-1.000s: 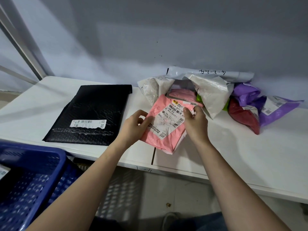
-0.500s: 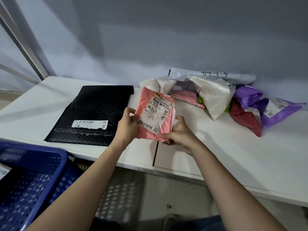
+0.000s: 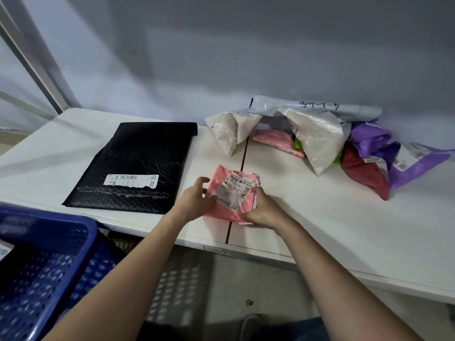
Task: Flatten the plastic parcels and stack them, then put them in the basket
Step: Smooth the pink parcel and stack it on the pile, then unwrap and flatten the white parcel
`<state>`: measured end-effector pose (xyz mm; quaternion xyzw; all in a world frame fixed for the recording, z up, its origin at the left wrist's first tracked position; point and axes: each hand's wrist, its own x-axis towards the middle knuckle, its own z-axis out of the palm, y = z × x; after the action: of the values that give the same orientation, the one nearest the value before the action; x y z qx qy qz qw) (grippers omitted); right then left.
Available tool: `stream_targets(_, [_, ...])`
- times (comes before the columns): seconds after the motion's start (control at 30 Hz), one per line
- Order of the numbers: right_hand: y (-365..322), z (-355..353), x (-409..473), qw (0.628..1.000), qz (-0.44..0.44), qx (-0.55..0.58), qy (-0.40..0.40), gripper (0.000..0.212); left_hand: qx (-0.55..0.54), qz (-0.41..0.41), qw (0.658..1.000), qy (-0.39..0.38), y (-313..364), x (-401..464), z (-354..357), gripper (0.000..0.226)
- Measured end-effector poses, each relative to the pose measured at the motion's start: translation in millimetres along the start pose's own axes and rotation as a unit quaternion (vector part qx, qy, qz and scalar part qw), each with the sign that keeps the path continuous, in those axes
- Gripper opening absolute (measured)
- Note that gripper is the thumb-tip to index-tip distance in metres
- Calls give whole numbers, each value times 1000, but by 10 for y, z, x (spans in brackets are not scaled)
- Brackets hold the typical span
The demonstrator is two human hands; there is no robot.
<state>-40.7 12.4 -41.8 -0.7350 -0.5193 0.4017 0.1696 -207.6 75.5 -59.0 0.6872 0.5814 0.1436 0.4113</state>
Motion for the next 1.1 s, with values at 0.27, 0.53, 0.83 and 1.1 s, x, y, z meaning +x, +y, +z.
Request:
stream_targets(0.27, [108, 32, 46, 984, 1, -175, 10, 68, 232, 102, 967, -33, 25, -36, 157, 68])
stream_targets(0.53, [178, 10, 45, 965, -34, -258, -29, 56, 313, 119, 939, -75, -1, -34, 344, 66])
stream_targets(0.83, [222, -793, 72, 950, -83, -105, 282, 55, 237, 224, 944, 55, 425, 142, 229, 63])
stream_targets(1.1, [254, -1542, 172, 900, -91, -187, 384, 66, 200, 291, 930, 104, 1292, 438, 340, 66])
